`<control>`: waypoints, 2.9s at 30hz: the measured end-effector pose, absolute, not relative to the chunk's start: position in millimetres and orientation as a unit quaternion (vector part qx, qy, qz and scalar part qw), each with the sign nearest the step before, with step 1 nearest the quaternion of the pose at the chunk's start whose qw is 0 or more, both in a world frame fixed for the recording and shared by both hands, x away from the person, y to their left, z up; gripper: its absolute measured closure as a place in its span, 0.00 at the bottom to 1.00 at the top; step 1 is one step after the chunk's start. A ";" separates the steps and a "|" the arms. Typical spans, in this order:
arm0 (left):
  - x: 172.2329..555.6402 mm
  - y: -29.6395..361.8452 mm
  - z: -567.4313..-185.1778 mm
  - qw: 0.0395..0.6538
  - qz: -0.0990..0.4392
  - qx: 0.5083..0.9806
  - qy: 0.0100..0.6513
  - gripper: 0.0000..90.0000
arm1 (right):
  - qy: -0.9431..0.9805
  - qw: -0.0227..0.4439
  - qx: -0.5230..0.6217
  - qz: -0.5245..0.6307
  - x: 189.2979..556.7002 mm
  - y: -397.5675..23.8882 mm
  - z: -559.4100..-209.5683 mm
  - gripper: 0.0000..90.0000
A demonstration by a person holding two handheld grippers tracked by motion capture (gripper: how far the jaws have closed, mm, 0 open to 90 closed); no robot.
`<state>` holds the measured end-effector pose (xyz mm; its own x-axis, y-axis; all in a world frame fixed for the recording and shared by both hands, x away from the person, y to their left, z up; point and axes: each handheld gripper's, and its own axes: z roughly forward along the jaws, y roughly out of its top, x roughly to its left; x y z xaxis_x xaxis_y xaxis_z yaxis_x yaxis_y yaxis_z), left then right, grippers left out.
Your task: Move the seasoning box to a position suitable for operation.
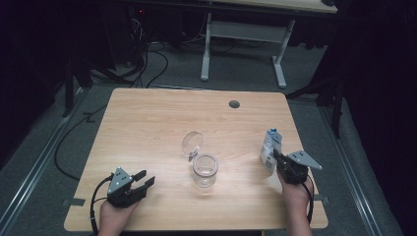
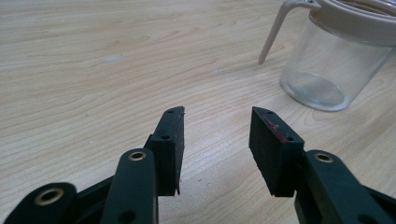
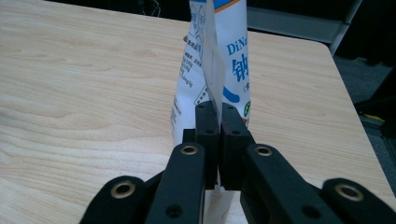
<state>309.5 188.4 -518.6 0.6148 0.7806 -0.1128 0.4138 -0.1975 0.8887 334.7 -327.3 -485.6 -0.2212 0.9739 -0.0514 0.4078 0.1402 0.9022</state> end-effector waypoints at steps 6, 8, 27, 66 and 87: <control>308.0 187.0 -519.5 0.494 0.188 0.753 0.391 0.61 | 0.669 0.341 0.517 0.412 334.8 -325.6 -483.1 1.00; 307.8 186.5 -519.8 0.493 0.189 0.754 0.390 0.61 | 0.669 0.339 0.516 0.414 334.2 -324.1 -482.1 1.00; 306.8 187.7 -518.7 0.501 0.193 0.751 0.384 0.60 | 0.678 0.292 0.490 0.464 314.2 -300.9 -469.3 1.00; 332.0 118.1 -512.3 0.522 0.149 0.772 0.330 0.62 | 0.690 0.273 0.488 0.460 294.4 -249.9 -458.5 1.00; 316.8 123.5 -515.6 0.544 0.165 0.769 0.292 0.57 | 0.773 0.219 0.491 0.337 301.2 -245.1 -427.6 1.00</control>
